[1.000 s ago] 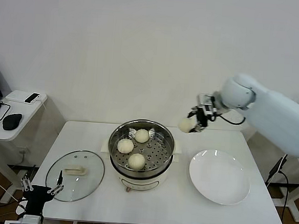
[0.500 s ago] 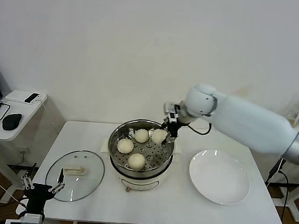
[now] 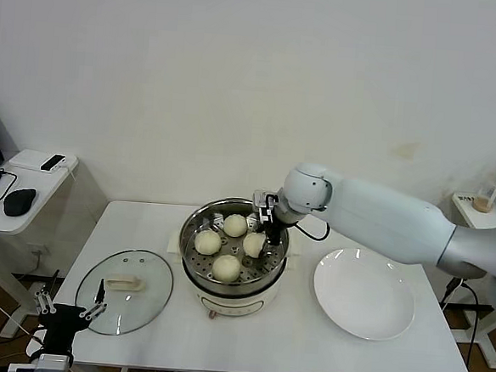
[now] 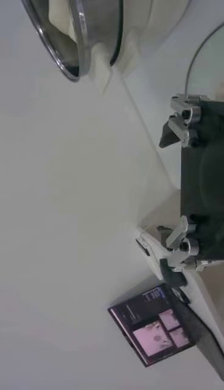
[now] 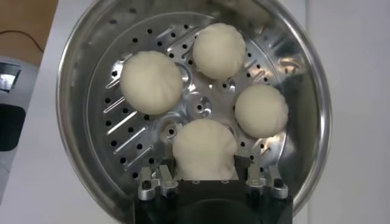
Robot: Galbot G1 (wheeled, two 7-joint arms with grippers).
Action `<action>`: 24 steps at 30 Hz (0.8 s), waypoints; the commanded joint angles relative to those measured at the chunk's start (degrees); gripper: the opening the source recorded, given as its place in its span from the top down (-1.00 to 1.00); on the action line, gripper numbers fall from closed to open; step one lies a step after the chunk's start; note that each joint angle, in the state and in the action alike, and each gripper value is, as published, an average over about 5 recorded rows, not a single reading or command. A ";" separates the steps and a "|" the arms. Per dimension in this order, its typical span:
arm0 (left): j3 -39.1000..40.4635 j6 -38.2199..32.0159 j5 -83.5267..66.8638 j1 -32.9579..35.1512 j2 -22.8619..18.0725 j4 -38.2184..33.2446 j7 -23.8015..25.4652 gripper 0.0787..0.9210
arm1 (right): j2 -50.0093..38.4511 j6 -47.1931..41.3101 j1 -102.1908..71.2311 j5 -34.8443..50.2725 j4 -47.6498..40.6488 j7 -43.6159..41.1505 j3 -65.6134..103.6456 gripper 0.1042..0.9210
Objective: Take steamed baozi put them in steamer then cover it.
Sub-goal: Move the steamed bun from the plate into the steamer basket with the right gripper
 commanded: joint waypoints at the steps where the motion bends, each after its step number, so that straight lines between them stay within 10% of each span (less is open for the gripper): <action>1: -0.19 -0.03 0.00 0.01 0.13 0.00 0.03 -0.77 | 1.22 -0.53 -1.19 -2.39 -0.99 0.58 -0.43 -0.24; 11: -0.25 -0.05 0.00 -0.10 0.21 0.07 0.05 -0.77 | 0.75 -0.34 -1.42 -2.84 -1.02 0.48 0.77 -0.24; 24: -0.30 0.23 -0.82 -0.26 0.47 -0.08 0.25 -0.77 | -6.31 1.62 1.99 1.05 5.57 1.49 7.61 -0.75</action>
